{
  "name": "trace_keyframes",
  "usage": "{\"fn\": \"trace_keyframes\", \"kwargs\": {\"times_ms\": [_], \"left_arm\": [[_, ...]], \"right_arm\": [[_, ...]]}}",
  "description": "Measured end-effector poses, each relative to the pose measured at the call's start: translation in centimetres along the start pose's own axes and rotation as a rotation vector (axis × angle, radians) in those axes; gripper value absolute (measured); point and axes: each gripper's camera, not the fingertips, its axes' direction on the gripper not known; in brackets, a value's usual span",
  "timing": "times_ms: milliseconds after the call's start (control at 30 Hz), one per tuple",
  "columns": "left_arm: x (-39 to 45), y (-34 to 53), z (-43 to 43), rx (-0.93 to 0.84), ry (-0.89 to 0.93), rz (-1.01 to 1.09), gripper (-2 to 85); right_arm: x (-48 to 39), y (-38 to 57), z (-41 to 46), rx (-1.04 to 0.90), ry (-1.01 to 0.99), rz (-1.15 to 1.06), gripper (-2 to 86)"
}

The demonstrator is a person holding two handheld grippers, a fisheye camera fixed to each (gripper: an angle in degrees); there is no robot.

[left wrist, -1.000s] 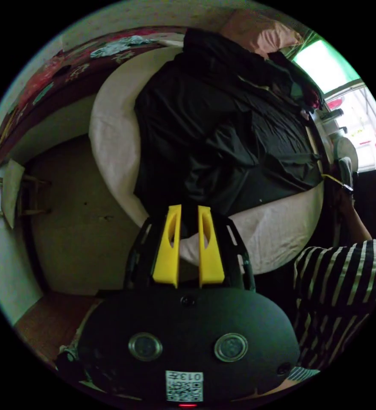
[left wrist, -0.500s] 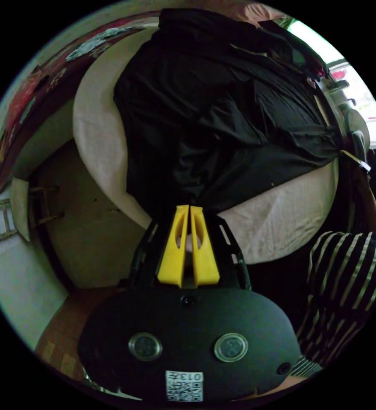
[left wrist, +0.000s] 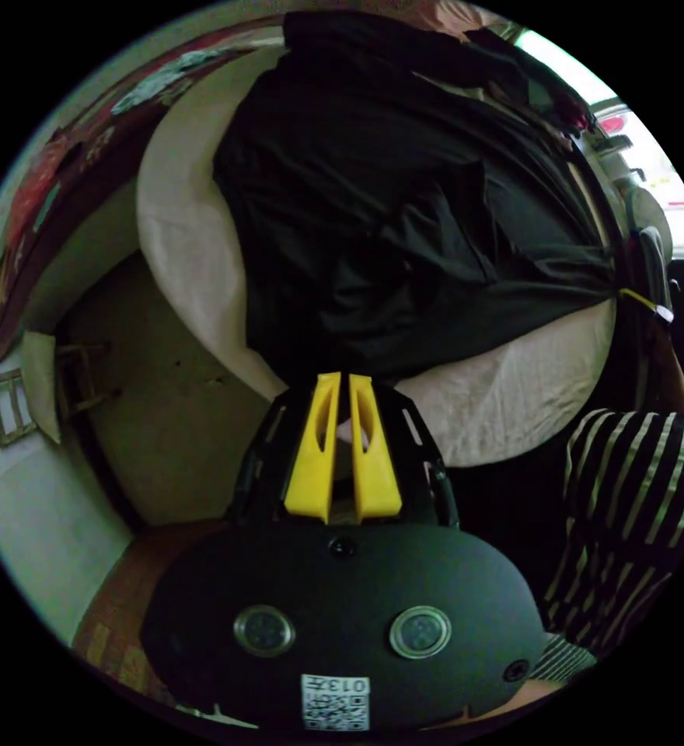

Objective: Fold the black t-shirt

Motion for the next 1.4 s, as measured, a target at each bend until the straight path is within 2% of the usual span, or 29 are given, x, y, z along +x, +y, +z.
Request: {"fn": "trace_keyframes", "kwargs": {"times_ms": [67, 133, 233, 433, 600, 733, 800, 900, 1000, 1067, 1167, 1267, 1333, 1400], "left_arm": [[0.1, 0.4, -1.6, 0.080, -0.019, -0.051, 2.7], [1.7, 0.3, -3.9, 0.240, -0.053, -0.059, 3.5], [6.6, -2.6, -4.7, 0.322, -0.012, 0.105, 4.4], [19.5, -10.1, -1.7, 0.289, -0.058, 0.560, 5.9], [24.9, -14.2, 0.8, 0.208, -0.041, 0.734, 6.3], [27.5, -15.7, 1.7, 0.151, -0.087, 0.849, 2.0], [28.0, -16.5, 1.4, 0.135, -0.110, 0.841, 1.1], [27.6, -18.0, -0.1, 0.209, -0.078, 0.770, 0.5], [27.2, -19.8, 0.4, 0.085, 0.013, 0.752, 0.7], [26.7, -19.9, -0.4, 0.131, 0.003, 0.719, 0.7], [25.0, -19.8, -2.4, 0.246, 0.077, 0.613, 0.5], [23.9, -20.3, -3.3, 0.306, 0.013, 0.548, 0.4], [23.0, -21.5, -3.5, 0.300, -0.086, 0.495, 0.2], [21.8, -22.5, -3.6, 0.291, -0.094, 0.451, 0.2]], "right_arm": [[-0.1, -0.5, -1.2, 0.039, 0.029, -0.021, 7.2], [-0.4, -1.4, -2.3, 0.089, 0.042, -0.046, 7.7], [-1.1, -3.4, -3.1, 0.140, 0.036, -0.104, 7.9], [-2.0, -8.4, -0.3, 0.092, 0.009, -0.174, 6.3], [-2.3, -11.3, 0.8, 0.050, 0.059, -0.170, 1.4], [-2.2, -12.2, 0.7, 0.065, 0.053, -0.151, 0.9], [-1.7, -12.7, 0.0, 0.111, 0.046, -0.106, 1.1], [-0.6, -13.4, -0.6, 0.156, 0.016, 0.002, 2.2], [-0.3, -14.5, 0.4, 0.064, 0.021, 0.024, 5.6], [-0.1, -14.8, -0.2, 0.079, 0.034, 0.039, 6.4], [-0.6, -15.6, -2.5, 0.213, 0.076, 0.046, 3.8], [-2.3, -18.5, -3.4, 0.287, 0.055, -0.018, 1.4], [-3.4, -21.2, -3.0, 0.277, 0.021, -0.050, 0.9], [-4.7, -25.0, -1.9, 0.258, 0.030, -0.075, 0.5]]}}
